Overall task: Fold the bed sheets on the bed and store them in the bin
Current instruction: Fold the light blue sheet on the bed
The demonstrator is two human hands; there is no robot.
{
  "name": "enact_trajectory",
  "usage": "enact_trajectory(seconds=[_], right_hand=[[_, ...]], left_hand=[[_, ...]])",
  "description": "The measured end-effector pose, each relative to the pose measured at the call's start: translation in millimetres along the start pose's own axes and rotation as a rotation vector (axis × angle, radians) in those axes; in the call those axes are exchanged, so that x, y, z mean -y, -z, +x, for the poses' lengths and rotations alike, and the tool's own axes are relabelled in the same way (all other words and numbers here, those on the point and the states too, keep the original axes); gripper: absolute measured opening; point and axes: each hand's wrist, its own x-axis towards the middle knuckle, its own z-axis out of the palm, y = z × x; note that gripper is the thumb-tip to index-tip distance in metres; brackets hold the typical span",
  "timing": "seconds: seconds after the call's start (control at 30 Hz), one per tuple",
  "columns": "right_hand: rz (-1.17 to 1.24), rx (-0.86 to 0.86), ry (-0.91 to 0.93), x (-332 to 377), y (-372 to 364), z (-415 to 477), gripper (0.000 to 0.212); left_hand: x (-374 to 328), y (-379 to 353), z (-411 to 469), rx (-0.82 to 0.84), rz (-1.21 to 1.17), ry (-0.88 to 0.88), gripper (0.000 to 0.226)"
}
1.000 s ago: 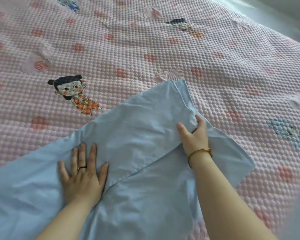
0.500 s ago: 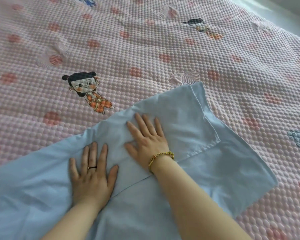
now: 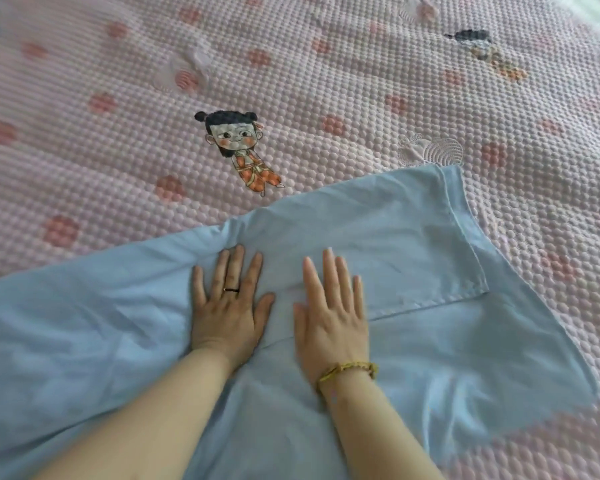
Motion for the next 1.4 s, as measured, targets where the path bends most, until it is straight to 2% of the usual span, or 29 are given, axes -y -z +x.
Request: enact_trajectory(seconds=[0.07, 0.17, 0.23, 0.3, 0.33, 0.4, 0.5, 0.57, 0.63, 0.67, 0.73, 0.77, 0.83, 0.9, 1.0, 1.13, 1.23, 1.33, 1.4], right_hand=[[0.025, 0.119, -0.016, 8, -14, -14, 0.050], [0.027, 0.155, -0.034, 1, -19, -11, 0.052], [0.032, 0.223, -0.026, 7, -15, -7, 0.060], [-0.036, 0.216, -0.027, 5, -16, -7, 0.067], [-0.024, 0.281, -0.042, 4, -13, -6, 0.062], [-0.050, 0.411, -0.110, 15, -2, -4, 0.054], [-0.134, 0.443, -0.168, 38, 15, 2, 0.053], [-0.208, 0.435, -0.237, 62, 29, 6, 0.054], [-0.204, 0.365, -0.268, 112, 31, 2, 0.056], [-0.183, 0.302, -0.211, 140, 26, -3, 0.055], [-0.101, 0.177, 0.095, 222, -5, -31, 0.054], [-0.046, 0.117, 0.243, 264, -20, -48, 0.056], [0.020, 0.106, 0.515, 345, -49, -89, 0.060], [0.053, 0.198, 0.656, 421, -78, -131, 0.060], [0.030, 0.320, 0.690, 473, -110, -170, 0.059], [0.020, 0.191, 0.677, 469, -143, -179, 0.060], [0.019, 0.174, 0.647, 472, -148, -178, 0.057], [0.005, 0.212, 0.634, 473, -145, -180, 0.058], [0.004, 0.179, 0.662, 472, -147, -180, 0.060]], left_hand=[[2, 2, -3, -0.030, 0.012, -0.013, 0.051], [5, 12, -8, -0.086, -0.004, -0.058, 0.051], [18, 22, -26, -0.063, -0.044, -0.094, 0.049], [45, 36, -50, -0.044, -0.061, -0.083, 0.044], [66, 44, -66, -0.052, -0.072, -0.030, 0.042], [129, 64, -110, -0.017, -0.048, 0.194, 0.054], [219, 95, -168, 0.024, -0.030, 0.583, 0.067], [271, 121, -204, 0.189, 0.004, 0.903, 0.061], [318, 140, -244, 0.301, -0.042, 1.077, 0.064], [331, 144, -255, 0.345, -0.069, 1.111, 0.066], [361, 146, -283, 0.356, -0.110, 1.110, 0.064], [371, 147, -290, 0.338, -0.140, 1.124, 0.062], [389, 147, -303, 0.267, -0.224, 1.200, 0.057], [417, 147, -328, 0.219, -0.269, 1.250, 0.053], [461, 142, -357, 0.114, -0.269, 1.252, 0.047], [516, 146, -374, -0.172, -0.307, 1.307, 0.049], [545, 155, -363, -0.277, -0.552, 1.381, 0.054], [564, 163, -339, -0.439, -0.764, 1.451, 0.046], [575, 166, -333, -0.380, -0.828, 1.469, 0.054]])
